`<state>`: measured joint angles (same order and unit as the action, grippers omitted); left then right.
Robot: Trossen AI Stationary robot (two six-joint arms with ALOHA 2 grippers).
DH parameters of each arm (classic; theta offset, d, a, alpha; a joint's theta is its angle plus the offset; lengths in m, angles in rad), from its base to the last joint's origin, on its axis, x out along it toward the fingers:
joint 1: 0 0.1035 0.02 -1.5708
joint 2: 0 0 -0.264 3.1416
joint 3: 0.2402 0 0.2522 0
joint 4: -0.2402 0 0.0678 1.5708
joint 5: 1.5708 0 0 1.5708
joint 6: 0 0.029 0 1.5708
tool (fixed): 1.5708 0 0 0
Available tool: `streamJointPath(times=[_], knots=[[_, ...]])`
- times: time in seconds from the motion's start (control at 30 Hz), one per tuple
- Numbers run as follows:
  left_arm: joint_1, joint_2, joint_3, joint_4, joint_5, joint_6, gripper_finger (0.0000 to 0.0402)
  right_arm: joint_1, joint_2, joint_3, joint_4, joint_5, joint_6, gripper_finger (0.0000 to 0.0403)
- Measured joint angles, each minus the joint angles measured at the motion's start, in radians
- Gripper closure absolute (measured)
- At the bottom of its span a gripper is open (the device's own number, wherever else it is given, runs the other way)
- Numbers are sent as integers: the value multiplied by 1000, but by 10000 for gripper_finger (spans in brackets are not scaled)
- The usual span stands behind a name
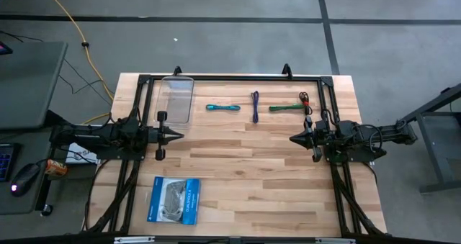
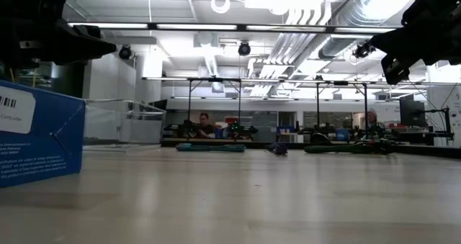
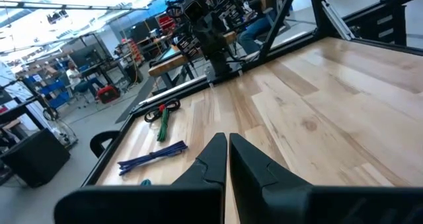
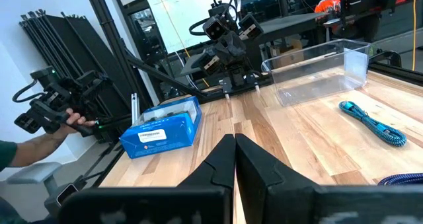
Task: Pick and place USB-C Cables
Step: Put the black USB cable into the transparent bin
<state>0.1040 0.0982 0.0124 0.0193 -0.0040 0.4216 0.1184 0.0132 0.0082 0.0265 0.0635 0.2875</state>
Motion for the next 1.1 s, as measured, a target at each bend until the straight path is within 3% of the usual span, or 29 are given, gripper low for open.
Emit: streamJointPath(times=[0.43, 0.8, 1.1], knots=[[0, 0, 0, 0, 0, -33, 401, 0, 0, 0, 0, 0, 0, 399], [0, 0, 0, 0, 0, -458, 401, 0, 0, 0, 0, 0, 0, 399], [0, 0, 0, 8, -8, -405, 401, 0, 0, 0, 0, 0, 0, 399]])
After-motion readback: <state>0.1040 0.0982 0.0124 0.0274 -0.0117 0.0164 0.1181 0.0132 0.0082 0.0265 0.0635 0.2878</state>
